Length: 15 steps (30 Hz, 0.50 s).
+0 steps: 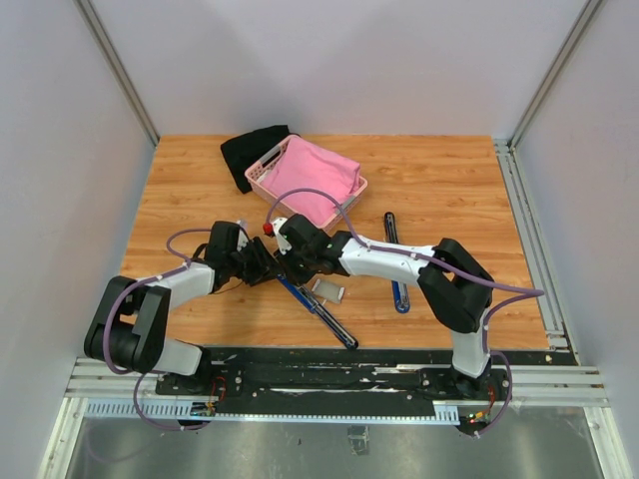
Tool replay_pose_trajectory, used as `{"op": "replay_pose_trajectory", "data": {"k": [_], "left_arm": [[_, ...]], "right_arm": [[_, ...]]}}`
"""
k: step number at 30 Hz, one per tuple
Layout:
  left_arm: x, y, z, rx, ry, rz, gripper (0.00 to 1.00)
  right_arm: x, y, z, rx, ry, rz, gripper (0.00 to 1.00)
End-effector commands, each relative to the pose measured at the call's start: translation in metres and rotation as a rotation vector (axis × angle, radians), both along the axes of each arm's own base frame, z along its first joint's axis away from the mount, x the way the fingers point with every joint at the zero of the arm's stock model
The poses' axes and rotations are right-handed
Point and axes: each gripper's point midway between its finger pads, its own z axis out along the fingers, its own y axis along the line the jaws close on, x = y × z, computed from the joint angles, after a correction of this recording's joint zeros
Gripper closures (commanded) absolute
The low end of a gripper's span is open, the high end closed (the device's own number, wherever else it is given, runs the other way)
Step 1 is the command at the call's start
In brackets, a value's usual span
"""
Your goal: Load the staples into the stapler
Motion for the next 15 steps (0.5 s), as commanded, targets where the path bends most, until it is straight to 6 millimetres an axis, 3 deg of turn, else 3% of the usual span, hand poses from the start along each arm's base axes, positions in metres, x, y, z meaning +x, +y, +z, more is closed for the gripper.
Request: {"op": "replay_pose_trajectory", "data": {"k": [1, 15], "left_arm": [[0.013, -0.001, 0.010, -0.002, -0.048, -0.010, 0.55], [0.011, -0.001, 0.009, -0.003, -0.045, -0.006, 0.55]], "right_arm": [[-0.002, 0.011, 0.006, 0.021, 0.003, 0.017, 0.91], [-0.004, 0.003, -0.015, -0.028, 0.017, 0.011, 0.91]]}}
